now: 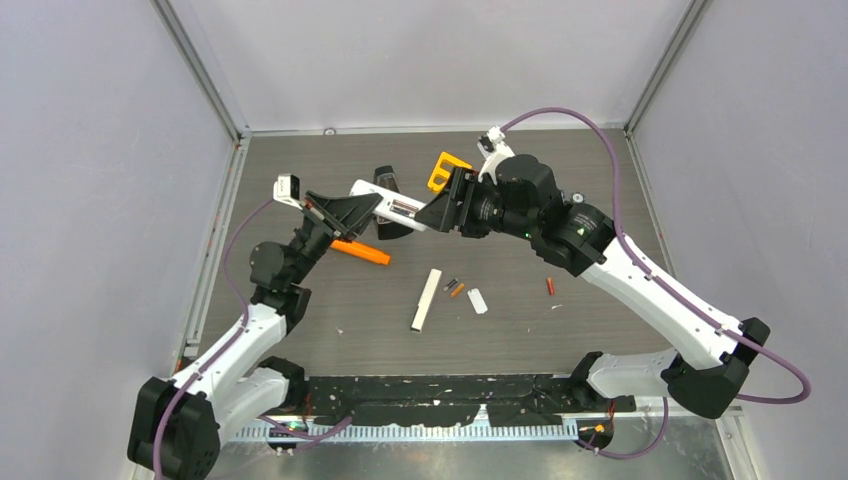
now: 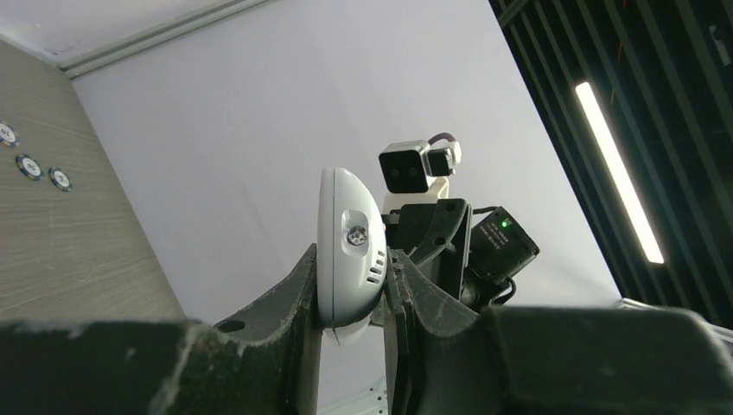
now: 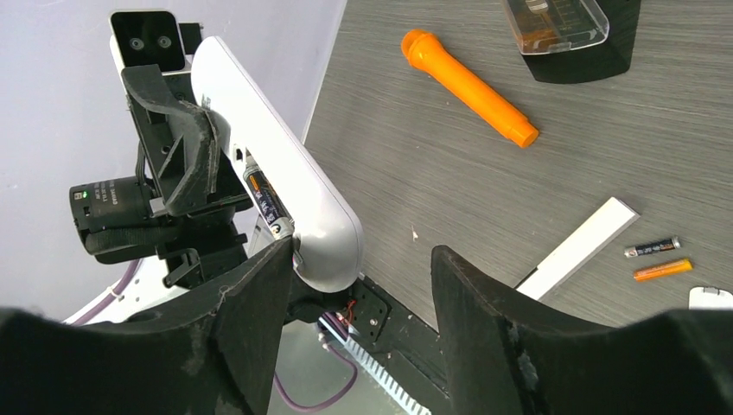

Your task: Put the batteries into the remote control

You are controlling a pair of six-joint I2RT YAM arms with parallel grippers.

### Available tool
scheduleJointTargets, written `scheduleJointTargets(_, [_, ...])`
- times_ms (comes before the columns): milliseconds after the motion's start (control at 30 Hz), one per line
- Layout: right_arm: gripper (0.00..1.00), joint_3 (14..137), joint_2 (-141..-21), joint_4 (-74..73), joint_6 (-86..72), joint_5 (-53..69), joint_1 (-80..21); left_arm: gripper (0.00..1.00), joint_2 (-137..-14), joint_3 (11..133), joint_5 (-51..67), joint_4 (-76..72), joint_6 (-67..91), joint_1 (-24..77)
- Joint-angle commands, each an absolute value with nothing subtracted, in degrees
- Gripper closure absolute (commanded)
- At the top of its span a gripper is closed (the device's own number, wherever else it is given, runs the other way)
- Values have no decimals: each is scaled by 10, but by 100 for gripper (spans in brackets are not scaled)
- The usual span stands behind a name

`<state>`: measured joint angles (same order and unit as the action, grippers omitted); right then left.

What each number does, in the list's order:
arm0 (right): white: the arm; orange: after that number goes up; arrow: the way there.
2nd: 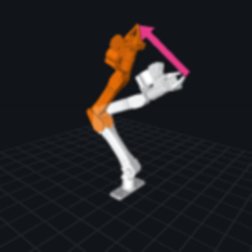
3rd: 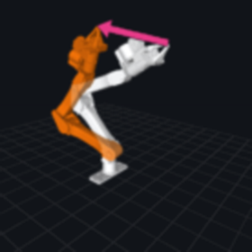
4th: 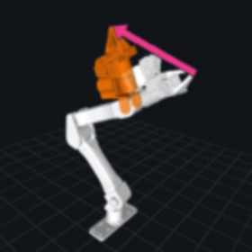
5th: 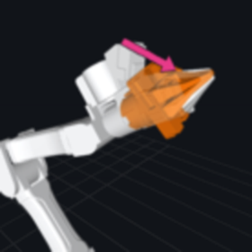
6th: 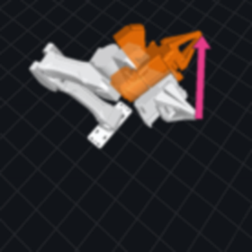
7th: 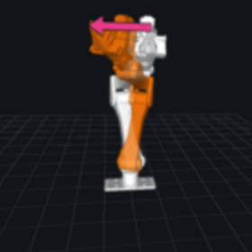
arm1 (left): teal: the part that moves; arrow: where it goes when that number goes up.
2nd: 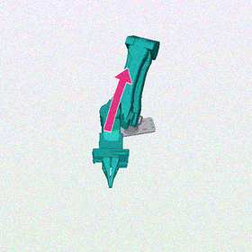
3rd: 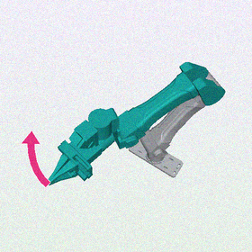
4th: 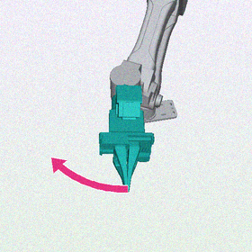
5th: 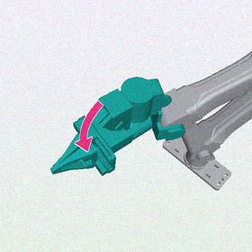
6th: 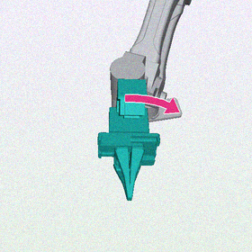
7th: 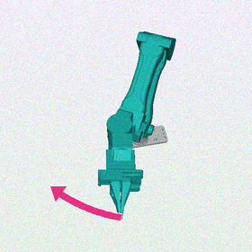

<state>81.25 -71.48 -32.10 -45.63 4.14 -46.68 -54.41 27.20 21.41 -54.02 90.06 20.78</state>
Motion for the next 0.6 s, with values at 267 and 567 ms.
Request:
scheduleJointTargets(267, [52,815,-706,-334,-425,-17,-456,100,-515,274,217,-550,894,211])
scheduleJointTargets(567, [40,804,-696,-308,-419,8,-457,100,-514,270,216,-539,888,211])
